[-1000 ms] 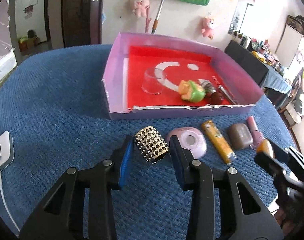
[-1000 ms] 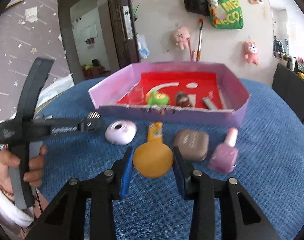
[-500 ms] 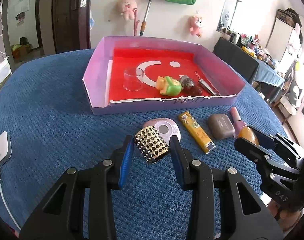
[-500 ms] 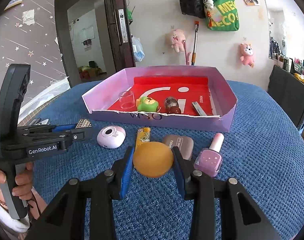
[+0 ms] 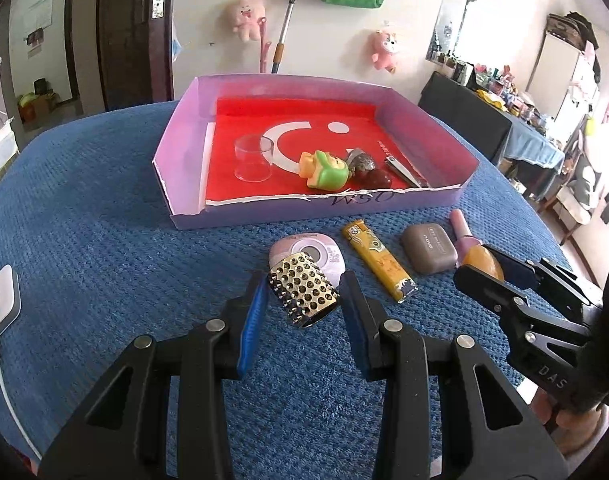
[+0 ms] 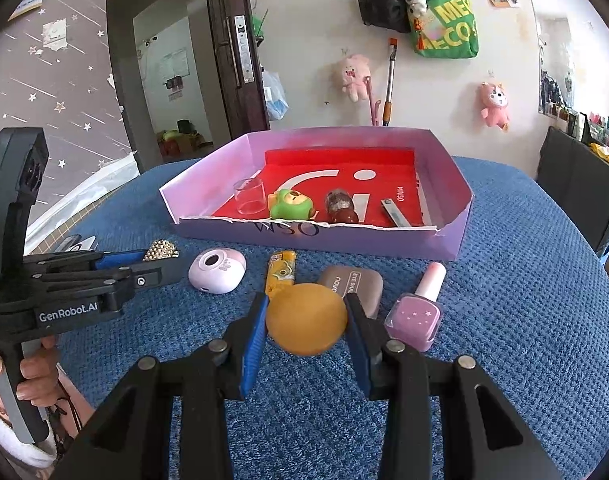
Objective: Organize rigid objects
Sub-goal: 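Carry the cylinder and orange disc with both tools into the pink box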
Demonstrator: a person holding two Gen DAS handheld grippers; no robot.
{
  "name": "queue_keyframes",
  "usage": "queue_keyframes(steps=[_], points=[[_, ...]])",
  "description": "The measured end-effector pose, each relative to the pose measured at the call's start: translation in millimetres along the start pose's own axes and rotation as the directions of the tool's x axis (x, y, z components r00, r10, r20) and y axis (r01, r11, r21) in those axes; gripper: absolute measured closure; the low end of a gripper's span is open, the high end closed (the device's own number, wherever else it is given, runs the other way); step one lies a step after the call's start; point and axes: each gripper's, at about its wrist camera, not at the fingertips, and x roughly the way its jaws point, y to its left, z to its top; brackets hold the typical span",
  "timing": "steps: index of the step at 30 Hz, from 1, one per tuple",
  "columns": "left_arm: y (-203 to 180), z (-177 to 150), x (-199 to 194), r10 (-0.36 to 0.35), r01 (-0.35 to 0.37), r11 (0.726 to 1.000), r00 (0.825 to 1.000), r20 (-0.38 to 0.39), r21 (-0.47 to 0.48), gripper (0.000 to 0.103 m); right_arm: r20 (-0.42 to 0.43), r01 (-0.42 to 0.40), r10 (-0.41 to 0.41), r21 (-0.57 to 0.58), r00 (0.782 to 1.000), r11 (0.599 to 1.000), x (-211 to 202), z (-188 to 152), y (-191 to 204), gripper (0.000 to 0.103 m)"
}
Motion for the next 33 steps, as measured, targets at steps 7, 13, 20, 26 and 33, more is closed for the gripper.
queue_keyframes(steps=[7,13,20,26,33], points=[[-5.4,6.9,-4.8,-0.016,0.016,1.000,1.000,0.008,0.015,0.068,0.000,0.002,-0.002,0.001,1.000,1.000,0.1,0.0,-2.0,0.063],[-13.8,49.6,-7.1,-0.108,0.107,0.993,0.994,0.031,0.051,0.068,0.015,-0.018,0.018,0.000,1.000,1.000,-1.4,23.4,-8.2,0.063],[-23.4,113.7,39.9,-0.173,0.177,0.976,0.984,-0.037,0.126,0.068,0.012,-0.026,0.026,-0.036,1.000,0.999,23.4,92.7,-31.8,0.063],[-20.4,146.6,95.0,-0.156,0.176,0.973,0.978,-0.139,0.147,0.068,-0.115,-0.028,0.024,-0.028,0.993,0.999,84.4,133.8,-61.4,0.063],[-17.1,155.4,139.7,-0.142,0.185,0.969,0.960,-0.243,0.166,0.068,-0.245,0.005,-0.017,-0.048,0.969,0.999,138.6,147.8,-80.3,0.063]])
